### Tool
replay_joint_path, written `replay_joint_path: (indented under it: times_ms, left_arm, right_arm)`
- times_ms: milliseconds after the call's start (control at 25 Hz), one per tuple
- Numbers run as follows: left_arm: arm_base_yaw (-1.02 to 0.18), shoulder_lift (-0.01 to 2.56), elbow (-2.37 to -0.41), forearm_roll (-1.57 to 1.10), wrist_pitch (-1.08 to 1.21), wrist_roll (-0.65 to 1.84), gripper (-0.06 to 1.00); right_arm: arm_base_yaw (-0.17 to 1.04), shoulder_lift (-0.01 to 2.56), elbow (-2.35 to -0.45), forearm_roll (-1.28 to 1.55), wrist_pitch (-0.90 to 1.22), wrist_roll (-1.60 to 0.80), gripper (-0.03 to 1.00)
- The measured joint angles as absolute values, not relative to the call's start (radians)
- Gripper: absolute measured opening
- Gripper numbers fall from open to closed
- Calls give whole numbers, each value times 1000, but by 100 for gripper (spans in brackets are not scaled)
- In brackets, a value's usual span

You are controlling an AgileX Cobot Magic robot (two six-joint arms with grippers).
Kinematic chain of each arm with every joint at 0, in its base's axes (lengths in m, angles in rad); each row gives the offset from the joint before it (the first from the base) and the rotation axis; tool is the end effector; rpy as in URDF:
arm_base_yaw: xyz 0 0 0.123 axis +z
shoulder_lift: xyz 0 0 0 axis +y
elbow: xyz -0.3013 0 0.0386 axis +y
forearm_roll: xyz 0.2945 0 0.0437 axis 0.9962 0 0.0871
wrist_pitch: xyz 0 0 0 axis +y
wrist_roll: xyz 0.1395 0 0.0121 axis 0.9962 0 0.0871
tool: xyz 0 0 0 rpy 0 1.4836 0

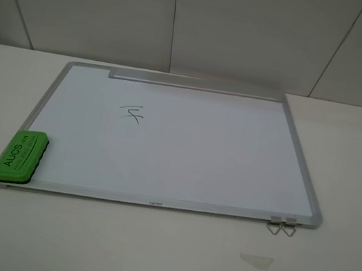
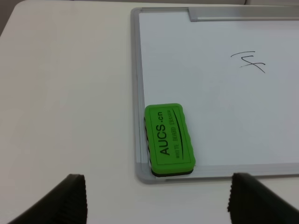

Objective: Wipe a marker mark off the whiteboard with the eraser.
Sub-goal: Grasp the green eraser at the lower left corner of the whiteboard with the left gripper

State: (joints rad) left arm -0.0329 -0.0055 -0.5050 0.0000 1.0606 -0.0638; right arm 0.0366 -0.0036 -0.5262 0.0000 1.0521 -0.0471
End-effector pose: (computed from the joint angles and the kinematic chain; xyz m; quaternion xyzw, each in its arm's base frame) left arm 0.0593 -0.0020 0.2794 -0.0131 0.8504 -0.0254 0.5254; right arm 0.0575 0.0021 0.2879 -0.0353 0.8423 -0.0028 0.5378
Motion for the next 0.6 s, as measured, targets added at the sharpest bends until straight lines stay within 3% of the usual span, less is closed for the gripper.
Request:
replay_joint_path:
  times_ms: [600]
  left_arm:
    - [-33,-5,-505,0,1061,-64,64]
  right_arm:
    - [37,-4,-526,0,1052,-47,82]
